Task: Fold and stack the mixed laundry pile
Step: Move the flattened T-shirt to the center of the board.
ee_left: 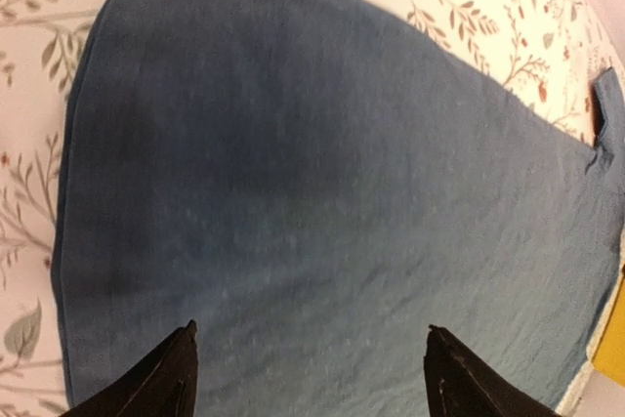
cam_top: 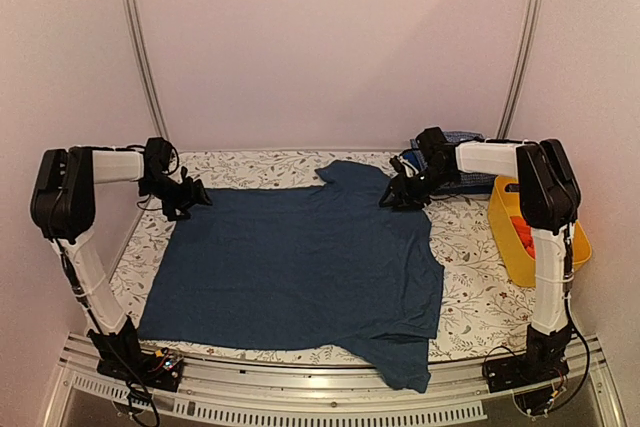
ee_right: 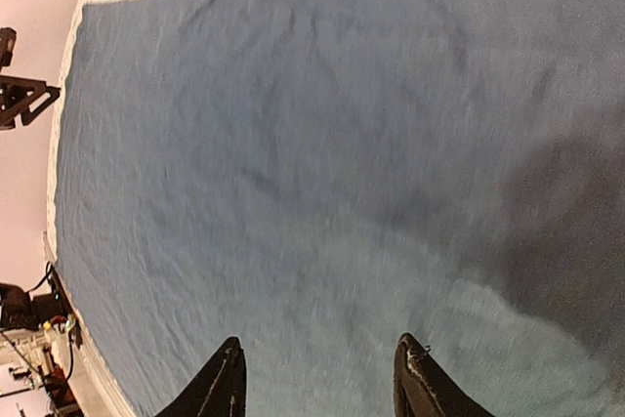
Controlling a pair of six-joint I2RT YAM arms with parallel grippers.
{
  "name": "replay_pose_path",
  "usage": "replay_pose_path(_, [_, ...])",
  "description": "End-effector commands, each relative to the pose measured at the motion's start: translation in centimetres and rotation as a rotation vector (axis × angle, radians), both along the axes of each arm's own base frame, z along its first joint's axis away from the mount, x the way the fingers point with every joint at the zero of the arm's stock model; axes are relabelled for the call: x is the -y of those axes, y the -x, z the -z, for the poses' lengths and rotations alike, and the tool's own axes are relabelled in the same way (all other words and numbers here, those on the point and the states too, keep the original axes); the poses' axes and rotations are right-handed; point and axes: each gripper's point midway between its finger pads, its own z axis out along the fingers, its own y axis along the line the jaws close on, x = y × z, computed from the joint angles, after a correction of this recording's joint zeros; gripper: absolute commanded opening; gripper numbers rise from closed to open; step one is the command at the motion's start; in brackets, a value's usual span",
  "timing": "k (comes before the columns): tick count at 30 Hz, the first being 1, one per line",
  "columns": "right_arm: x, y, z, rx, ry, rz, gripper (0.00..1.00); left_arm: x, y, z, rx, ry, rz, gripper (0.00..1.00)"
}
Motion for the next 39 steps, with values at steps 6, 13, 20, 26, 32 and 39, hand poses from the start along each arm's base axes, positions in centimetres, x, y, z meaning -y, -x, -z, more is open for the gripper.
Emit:
replay_pose_path(6, [0.4, -7.5, 3.1, 0.060, 0.113, 0.156, 0.44, -1.9, -5.9, 2.7, -0.014, -0.099, -0.005, 0.73])
replay_pose_path(13, [1.5, -7.8, 6.6, 0.016, 0.189, 0.192, 0.33, -3.3, -6.3, 5.3, -0.091, -0.217, 0.005, 0.60])
replay_pose_path(20, [4.7, -11.7, 8.1, 0.006, 0.233, 0.289, 0.31, -3.8, -9.2, 7.3, -0.096, -0.195, 0.024, 0.46])
replay_pose_path(26, [6.3, -15.5, 8.1, 0.049, 0.179, 0.346, 0.30, -4.0, -13.8, 7.8, -0.046, -0.177, 0.026, 0.45])
replay_pose_path(32, [7.6, -20.1, 4.9, 0.173, 0.049, 0.404, 0.27, -3.8, -17.6, 6.4, 0.057, -0.097, 0.008, 0.51])
replay_pose_path(39, [5.4, -21.3, -5.3, 0.306, -0.146, 0.345, 0.33, -3.6, -17.6, -4.7, 0.261, -0.100, 0.000, 0.72])
